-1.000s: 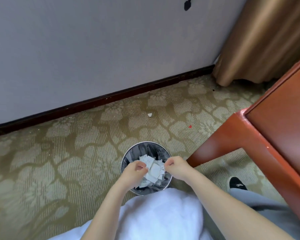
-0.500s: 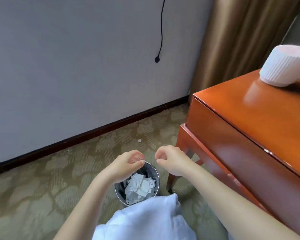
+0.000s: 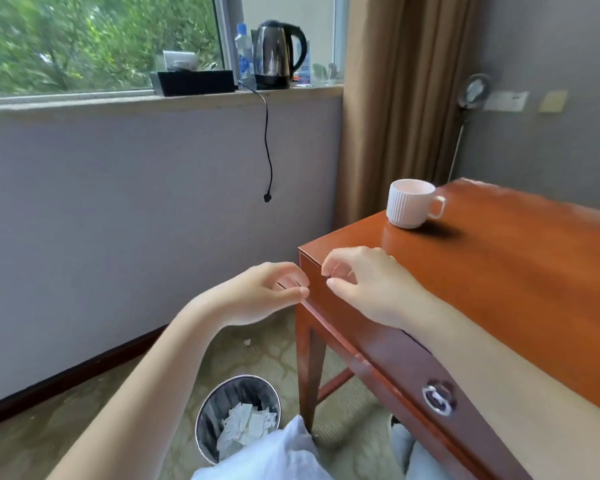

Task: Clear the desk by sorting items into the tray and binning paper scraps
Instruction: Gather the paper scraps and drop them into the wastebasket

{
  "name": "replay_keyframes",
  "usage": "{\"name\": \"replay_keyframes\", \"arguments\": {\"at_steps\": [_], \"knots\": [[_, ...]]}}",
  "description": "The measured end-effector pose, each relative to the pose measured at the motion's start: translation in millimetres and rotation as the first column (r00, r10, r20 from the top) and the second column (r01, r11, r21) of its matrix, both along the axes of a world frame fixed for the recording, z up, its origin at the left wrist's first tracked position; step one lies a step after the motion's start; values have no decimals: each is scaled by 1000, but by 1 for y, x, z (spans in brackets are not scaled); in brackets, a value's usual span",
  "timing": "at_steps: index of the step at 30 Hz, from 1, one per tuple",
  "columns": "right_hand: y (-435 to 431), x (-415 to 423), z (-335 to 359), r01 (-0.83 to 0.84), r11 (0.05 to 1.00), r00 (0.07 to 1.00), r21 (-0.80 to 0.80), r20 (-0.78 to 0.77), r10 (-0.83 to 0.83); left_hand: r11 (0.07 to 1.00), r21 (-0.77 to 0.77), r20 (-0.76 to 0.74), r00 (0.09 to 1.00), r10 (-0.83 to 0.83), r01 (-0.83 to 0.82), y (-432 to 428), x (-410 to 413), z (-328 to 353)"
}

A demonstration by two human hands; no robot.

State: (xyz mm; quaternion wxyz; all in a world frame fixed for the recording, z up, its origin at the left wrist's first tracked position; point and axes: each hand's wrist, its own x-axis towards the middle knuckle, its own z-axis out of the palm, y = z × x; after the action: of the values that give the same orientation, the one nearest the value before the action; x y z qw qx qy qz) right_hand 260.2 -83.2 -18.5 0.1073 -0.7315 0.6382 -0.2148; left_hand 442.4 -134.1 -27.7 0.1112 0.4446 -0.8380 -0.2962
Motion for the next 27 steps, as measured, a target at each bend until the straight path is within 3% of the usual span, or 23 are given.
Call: {"name": "replay_keyframes", "arguments": {"at_steps": [10,20,27], "knots": [[109,-134,31,287,958,949,-15,-129,-286,929,-159,-53,937,-345,333,48,-140,43],[267,-261,29,666,745,740,39,-160,-653,678,-193,-6,690,-724,709,129,-321,30],[362,-311,7,814,570,580,111,-101,-809,493,-154,23,502,-865,856,207,-426,11]]}}
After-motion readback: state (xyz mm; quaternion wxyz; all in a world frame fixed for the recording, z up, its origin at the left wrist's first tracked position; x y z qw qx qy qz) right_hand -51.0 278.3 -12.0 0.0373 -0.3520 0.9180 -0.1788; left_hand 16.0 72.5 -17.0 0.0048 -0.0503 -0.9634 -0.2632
